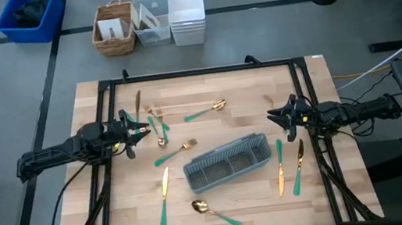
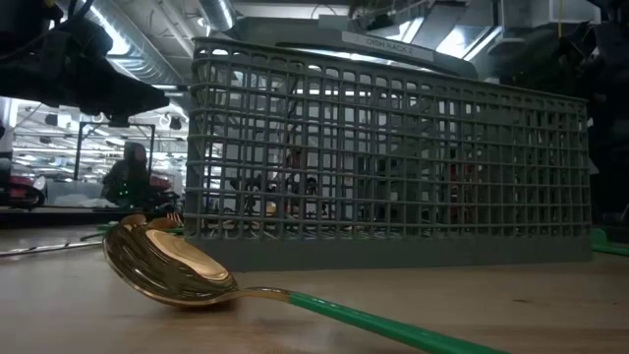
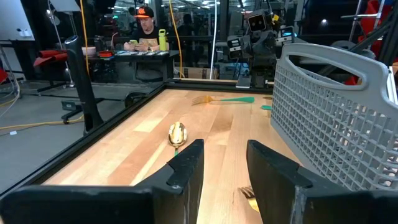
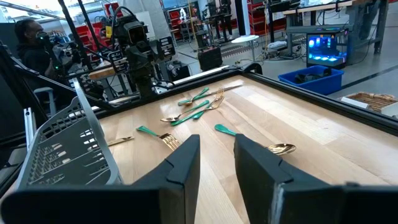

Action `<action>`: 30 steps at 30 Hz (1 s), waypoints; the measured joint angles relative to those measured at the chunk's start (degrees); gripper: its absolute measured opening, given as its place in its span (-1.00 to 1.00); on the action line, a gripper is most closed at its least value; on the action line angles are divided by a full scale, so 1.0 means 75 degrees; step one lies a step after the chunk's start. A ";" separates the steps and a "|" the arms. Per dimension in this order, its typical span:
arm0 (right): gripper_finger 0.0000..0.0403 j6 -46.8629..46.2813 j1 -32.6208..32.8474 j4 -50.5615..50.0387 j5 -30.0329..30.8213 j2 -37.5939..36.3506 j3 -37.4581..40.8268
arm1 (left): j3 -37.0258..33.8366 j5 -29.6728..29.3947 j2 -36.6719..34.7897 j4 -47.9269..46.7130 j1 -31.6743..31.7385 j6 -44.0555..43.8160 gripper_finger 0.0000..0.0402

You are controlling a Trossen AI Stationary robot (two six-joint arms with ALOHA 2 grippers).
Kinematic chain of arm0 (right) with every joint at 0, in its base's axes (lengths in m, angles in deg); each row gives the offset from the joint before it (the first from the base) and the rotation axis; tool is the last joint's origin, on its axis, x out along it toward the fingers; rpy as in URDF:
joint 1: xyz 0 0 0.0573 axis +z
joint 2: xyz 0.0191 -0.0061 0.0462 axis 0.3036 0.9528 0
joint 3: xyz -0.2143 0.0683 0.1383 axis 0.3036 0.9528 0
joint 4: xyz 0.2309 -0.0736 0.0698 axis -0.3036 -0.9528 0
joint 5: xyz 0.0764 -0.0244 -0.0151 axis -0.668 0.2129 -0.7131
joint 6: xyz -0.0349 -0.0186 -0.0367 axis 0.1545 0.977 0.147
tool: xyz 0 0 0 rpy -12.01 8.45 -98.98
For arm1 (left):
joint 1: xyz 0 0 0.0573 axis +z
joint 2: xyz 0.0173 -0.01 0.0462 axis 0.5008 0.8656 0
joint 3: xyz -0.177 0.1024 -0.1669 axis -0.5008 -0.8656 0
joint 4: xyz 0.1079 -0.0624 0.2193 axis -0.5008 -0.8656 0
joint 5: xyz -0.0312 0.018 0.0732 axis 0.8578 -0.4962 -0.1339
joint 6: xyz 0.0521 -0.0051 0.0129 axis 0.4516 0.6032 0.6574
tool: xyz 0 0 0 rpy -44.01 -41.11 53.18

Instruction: Sort silverware

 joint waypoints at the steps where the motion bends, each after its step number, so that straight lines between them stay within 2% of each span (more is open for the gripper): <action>1: -0.50 0.0003 0.0000 0.0004 0.0000 0.0000 0.0001 | -0.0001 0.0003 0.0000 0.0002 -0.0001 -0.0074 -0.43; 7: -0.50 0.0000 0.0000 0.0036 0.0001 -0.0001 0.0001 | -0.0003 0.0005 0.0000 0.0012 -0.0002 -0.1160 -0.43; 12: -0.50 0.0000 0.0000 0.0037 0.0001 0.0001 0.0001 | -0.0003 0.0000 0.0000 0.0017 -0.0001 -0.1527 -0.43; 19: -0.50 0.0003 0.0000 0.0058 0.0016 0.0000 0.0002 | -0.0023 -0.0319 0.0000 0.0291 0.0001 -0.1534 -0.43; 24: -0.50 0.0001 0.0000 0.0353 0.0086 0.0001 0.0036 | 0.0157 -0.0326 0.0093 0.0205 0.0012 -0.1119 -0.43; 30: -0.50 0.0000 0.0000 0.0412 0.0092 0.0016 0.0036 | 0.0995 -0.0624 0.0728 -0.1281 0.0015 -0.0781 -0.43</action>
